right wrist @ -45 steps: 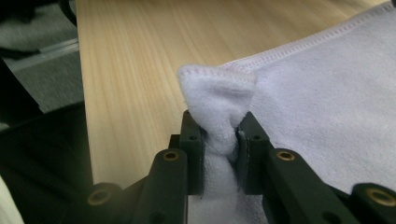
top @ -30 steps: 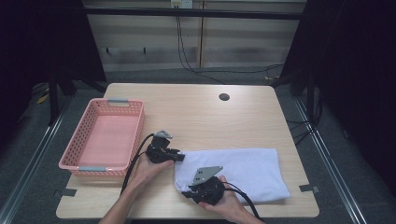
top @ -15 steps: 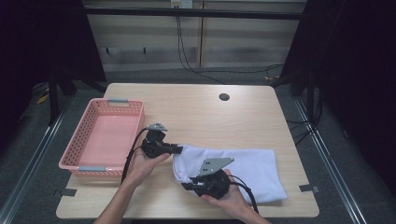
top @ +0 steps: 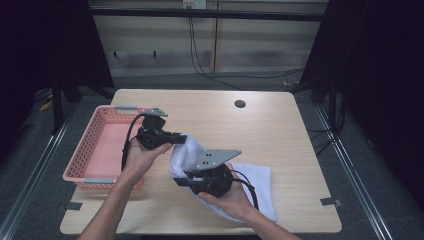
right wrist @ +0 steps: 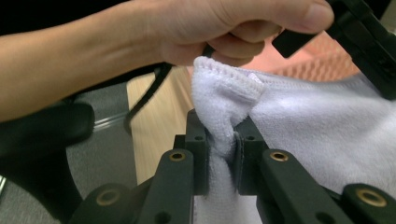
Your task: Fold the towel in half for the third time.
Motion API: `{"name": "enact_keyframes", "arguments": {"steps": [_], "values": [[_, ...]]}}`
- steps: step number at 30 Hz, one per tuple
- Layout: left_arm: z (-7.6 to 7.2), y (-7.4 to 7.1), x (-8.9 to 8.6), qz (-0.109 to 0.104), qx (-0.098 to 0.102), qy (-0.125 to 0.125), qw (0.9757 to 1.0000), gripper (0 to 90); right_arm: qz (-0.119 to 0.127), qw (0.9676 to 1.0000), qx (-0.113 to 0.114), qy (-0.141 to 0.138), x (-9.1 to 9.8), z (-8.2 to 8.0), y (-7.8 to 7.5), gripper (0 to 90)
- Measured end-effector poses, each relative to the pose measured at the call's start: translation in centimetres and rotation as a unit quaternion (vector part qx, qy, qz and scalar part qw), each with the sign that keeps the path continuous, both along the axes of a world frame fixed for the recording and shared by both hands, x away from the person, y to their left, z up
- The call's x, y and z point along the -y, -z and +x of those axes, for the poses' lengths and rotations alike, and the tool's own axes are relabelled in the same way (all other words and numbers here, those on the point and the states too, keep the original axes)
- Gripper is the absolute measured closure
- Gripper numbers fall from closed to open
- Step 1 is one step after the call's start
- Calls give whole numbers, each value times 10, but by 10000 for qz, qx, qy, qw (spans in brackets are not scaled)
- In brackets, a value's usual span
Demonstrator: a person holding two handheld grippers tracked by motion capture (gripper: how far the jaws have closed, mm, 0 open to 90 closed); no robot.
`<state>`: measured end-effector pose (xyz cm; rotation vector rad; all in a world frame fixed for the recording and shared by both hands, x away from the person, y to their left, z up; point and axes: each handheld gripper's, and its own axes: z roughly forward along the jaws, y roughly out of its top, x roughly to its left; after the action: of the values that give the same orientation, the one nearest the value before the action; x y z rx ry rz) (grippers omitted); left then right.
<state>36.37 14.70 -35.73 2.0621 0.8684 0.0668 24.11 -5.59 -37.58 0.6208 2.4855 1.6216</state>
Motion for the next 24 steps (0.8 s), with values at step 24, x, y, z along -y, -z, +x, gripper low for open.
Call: {"name": "enact_keyframes", "arguments": {"steps": [24], "values": [[-21, 66, 129, 424, -224, 919, 9946, 808, 101, 9952, -558, 796, 102, -49, 55, 780]]}}
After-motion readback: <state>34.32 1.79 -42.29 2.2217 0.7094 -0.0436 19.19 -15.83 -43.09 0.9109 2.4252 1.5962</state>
